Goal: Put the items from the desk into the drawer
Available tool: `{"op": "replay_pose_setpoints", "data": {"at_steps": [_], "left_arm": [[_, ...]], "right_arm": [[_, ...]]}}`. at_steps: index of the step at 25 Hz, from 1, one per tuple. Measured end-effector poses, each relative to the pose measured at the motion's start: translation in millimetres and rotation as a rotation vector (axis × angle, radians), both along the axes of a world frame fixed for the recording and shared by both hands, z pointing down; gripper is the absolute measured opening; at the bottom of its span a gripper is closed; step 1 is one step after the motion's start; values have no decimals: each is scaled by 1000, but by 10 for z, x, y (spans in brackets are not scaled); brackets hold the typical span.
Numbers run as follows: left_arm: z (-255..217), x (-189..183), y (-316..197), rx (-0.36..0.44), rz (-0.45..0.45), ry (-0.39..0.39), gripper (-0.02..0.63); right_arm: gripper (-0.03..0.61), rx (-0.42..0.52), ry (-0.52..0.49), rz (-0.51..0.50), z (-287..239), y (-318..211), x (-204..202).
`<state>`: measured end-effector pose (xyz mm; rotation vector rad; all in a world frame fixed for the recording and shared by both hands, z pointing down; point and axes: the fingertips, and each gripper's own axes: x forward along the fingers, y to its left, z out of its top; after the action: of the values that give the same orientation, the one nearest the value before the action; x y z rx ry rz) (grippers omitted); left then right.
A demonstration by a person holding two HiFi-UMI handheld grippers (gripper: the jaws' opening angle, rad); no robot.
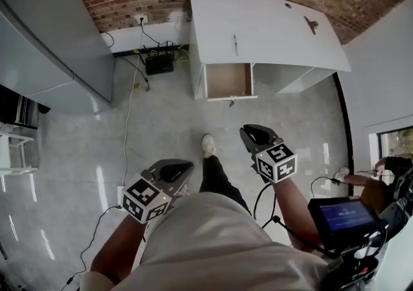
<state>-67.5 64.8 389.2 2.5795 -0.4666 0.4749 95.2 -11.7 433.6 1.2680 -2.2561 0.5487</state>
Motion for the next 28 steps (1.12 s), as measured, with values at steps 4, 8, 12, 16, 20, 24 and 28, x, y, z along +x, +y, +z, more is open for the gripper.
{"op": "replay_pose_setpoints", "data": {"at_steps": [4,8,12,16,20,24,28], "left_arm": [[-22,109,-591,0,-47,-4,8],[-75,294,-1219,8,-108,-44,8],[-150,560,-1777,-3,-142,-29,8],[-112,732,-2193,-11,-187,-61,8],[-58,791,-2449,-23,-239,-97,8],[-17,803,-2642,-46,-278,-116,8],[91,709,-2895,-75,-303,-133,8]], "right_arm": [[35,-10,-18,22,153,-888,306],[35,-31,-9,30,351,-1843,620],[35,-73,9,31,584,-2720,898],[50,-135,20,54,945,-3385,1160],[70,-180,45,88,1310,-3879,1356],[92,-244,59,115,1620,-4280,1467],[114,-295,97,142,1906,-4654,1418]]}}
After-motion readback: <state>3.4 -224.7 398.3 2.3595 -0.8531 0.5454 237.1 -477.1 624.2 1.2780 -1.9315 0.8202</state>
